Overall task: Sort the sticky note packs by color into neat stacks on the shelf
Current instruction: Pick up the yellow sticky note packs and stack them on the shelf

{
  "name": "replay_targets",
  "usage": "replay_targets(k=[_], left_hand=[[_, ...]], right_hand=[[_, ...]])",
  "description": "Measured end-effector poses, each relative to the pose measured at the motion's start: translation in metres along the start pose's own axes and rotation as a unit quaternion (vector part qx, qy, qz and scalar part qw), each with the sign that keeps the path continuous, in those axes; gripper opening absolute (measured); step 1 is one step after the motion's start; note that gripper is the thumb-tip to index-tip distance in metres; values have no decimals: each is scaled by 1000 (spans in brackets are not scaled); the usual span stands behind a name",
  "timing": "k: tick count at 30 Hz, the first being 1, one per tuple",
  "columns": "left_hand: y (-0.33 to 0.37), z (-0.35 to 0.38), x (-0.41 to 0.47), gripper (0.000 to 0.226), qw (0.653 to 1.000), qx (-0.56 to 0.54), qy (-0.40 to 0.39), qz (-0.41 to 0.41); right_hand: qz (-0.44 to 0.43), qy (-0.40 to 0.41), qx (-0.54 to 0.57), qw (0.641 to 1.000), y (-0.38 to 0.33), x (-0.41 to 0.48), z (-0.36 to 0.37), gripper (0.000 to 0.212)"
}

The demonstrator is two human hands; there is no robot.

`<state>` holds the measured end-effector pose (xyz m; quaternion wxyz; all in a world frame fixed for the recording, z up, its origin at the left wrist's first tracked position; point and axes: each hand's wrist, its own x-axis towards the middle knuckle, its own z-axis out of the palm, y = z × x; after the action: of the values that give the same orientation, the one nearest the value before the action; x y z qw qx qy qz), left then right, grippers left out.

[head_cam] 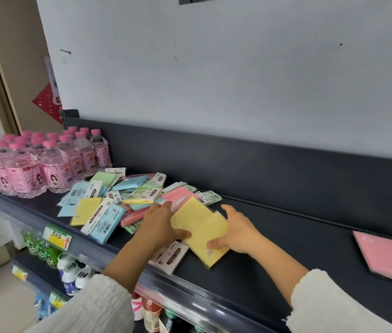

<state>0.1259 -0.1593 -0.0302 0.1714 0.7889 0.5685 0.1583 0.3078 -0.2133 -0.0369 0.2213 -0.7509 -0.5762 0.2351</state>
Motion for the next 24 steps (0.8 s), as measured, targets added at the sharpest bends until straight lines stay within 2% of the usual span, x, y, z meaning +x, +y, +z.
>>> replay_targets(k=[1,5,8,12,14,16,20,24], left_hand=[[0,-1,1,87,1000,-17,2,0],[-1,-3,4,33,995,-95,-2,10],[1,-4,7,18,981,-193,3,21],[12,-8,11,6,967,-249,22,50],[19,-11,14,13,958,-278,30,60],[27,-13,17,7,952,-295,29,70],[47,-13,23,10,937,-341,7,83],[69,-5,33,8,925,-363,-43,100]], right_hand=[[1,8,2,1000,1,-1,-1,117],[-8,38,-18,999,7,-6,-8,104],[-13,61,5,998,18,-11,-20,83],[12,83,133,987,34,-20,-44,62],[24,103,196,975,41,-25,-59,52],[37,122,234,964,49,-28,-77,46],[65,180,268,944,73,-29,-116,36],[109,246,229,936,104,-23,-142,20]])
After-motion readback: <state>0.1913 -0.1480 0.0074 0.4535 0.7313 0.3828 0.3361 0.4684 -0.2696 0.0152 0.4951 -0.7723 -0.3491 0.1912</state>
